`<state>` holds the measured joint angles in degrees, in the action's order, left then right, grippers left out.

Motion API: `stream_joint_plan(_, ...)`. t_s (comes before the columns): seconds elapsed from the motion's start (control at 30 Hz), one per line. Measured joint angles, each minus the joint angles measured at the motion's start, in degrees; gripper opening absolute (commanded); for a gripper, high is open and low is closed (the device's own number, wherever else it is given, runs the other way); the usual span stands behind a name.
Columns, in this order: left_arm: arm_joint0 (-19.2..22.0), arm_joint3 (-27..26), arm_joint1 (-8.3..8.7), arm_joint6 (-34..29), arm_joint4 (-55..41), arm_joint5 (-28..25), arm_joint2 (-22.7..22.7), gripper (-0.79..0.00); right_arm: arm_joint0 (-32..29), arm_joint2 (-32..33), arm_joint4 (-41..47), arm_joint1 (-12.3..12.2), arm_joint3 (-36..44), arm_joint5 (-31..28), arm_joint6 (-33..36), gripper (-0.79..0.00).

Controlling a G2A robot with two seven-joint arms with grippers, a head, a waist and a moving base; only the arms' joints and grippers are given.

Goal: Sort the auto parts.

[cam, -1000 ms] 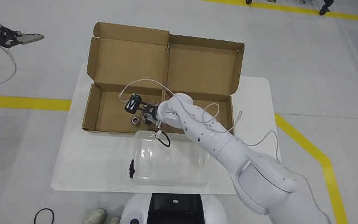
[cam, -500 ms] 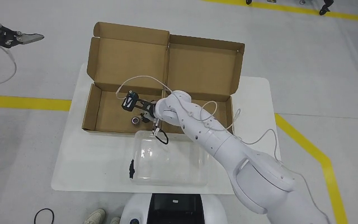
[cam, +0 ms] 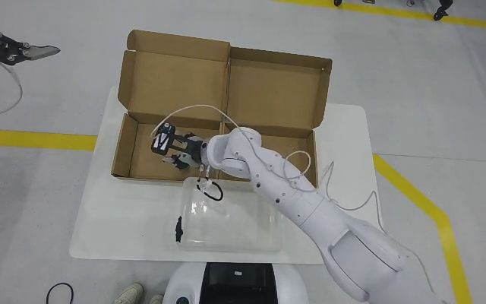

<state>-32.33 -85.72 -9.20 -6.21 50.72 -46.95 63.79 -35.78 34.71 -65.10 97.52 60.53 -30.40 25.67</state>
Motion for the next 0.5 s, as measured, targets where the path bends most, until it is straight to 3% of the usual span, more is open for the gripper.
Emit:
stream_joint_plan(0.13,0.00,0.00,0.00,0.00,0.00,0.00,0.00,0.000,-5.23,3.54,-3.27,-2.65,8.49,-2.17,-0.24,-0.271)
stream_joint_plan(0.2,0.00,0.00,0.00,0.00,0.00,0.00,0.00,0.000,-8.24,5.71,-4.89,-4.04,12.90,-3.29,0.47,-0.108)
stream_joint_plan(0.27,0.00,0.00,0.00,0.00,0.00,0.00,0.00,0.000,-11.23,8.01,-6.27,-5.35,16.96,-4.31,1.07,-0.015)
stream_joint_plan(0.5,0.00,0.00,0.00,0.00,0.00,0.00,0.00,0.000,-19.65,14.90,-8.97,-8.55,26.22,-7.18,0.02,0.000)
